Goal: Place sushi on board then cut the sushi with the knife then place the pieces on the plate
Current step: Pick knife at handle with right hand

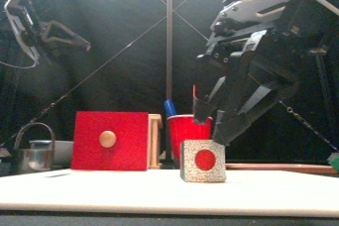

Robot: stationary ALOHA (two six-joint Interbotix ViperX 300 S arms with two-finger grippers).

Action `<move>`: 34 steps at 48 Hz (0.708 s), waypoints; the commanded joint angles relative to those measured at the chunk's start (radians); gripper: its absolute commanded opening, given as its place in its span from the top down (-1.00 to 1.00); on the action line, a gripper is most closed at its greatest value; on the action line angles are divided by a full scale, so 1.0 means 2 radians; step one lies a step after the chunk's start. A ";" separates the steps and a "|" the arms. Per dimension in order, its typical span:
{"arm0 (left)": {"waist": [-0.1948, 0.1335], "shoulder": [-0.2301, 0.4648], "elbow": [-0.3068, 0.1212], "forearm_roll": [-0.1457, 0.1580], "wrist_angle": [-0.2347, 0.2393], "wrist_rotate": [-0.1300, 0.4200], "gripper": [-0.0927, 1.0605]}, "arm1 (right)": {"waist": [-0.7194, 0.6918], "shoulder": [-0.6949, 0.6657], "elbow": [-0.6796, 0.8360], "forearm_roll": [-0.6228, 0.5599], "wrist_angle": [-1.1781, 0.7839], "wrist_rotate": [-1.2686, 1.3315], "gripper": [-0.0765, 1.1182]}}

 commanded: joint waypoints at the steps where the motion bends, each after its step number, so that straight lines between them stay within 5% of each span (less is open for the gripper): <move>1: 0.002 0.001 -0.003 -0.001 -0.002 0.000 0.51 | -0.001 -0.011 -0.011 0.004 -0.002 0.002 -0.71; 19: 0.002 0.001 -0.004 -0.001 -0.004 0.000 0.51 | -0.051 -0.097 0.015 0.030 -0.020 0.002 -0.69; 34: 0.002 0.012 -0.007 0.000 -0.005 0.003 0.51 | -0.160 -0.197 0.110 0.116 -0.185 -0.005 -0.64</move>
